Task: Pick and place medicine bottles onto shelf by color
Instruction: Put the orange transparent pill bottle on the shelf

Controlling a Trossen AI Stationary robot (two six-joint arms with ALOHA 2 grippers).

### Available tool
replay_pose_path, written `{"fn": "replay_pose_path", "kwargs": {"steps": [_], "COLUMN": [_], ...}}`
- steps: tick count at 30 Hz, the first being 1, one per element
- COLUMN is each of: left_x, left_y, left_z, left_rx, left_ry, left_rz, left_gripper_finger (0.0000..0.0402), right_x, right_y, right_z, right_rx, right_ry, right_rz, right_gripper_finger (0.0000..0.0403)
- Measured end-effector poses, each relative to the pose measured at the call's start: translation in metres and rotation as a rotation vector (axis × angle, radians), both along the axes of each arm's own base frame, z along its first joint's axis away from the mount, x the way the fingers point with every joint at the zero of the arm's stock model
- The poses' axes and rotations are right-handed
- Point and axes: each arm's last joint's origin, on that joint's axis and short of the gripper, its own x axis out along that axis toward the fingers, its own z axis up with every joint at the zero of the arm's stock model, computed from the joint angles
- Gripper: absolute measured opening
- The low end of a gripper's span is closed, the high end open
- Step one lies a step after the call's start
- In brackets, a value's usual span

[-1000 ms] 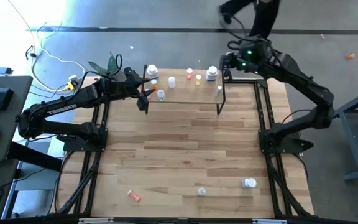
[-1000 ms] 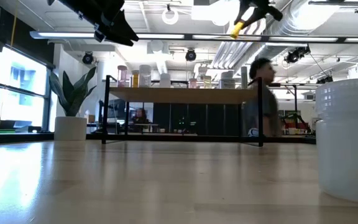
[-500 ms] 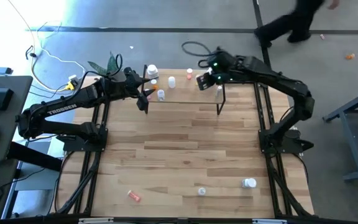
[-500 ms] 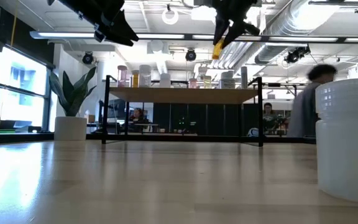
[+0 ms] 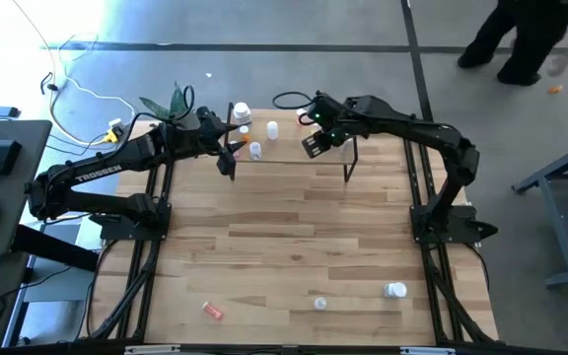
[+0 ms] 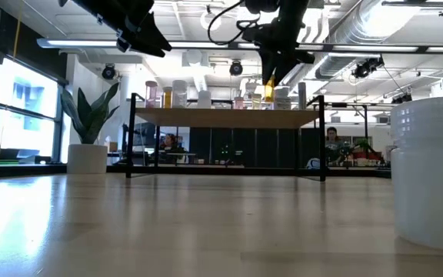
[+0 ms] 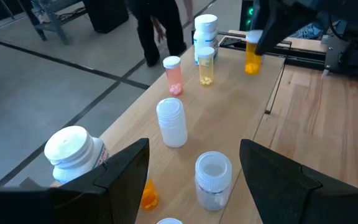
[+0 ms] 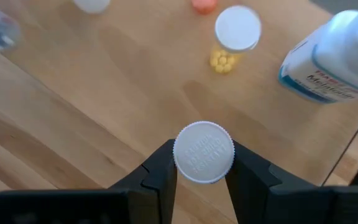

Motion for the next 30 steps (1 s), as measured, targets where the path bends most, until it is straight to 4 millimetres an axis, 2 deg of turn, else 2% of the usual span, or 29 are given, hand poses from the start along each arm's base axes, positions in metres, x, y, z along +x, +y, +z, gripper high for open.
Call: {"fn": "replay_pose_path", "kwargs": {"steps": [8, 30], "left_x": [0.0, 0.0], "left_y": [0.0, 0.0], "left_z": [0.0, 0.0], "left_rx": [0.0, 0.0], "left_ry": [0.0, 0.0], "left_rz": [0.0, 0.0], "left_gripper_finger": [0.0239, 0.0239], "right_x": [0.007, 0.002], "right_y": [-0.002, 0.001], "right_z": [-0.014, -0.017], "right_rx": [0.043, 0.063], "right_ry": [0.05, 0.117], "right_rz": [0.015, 0.031], "right_gripper_finger": [0.0108, 0.0108]}}
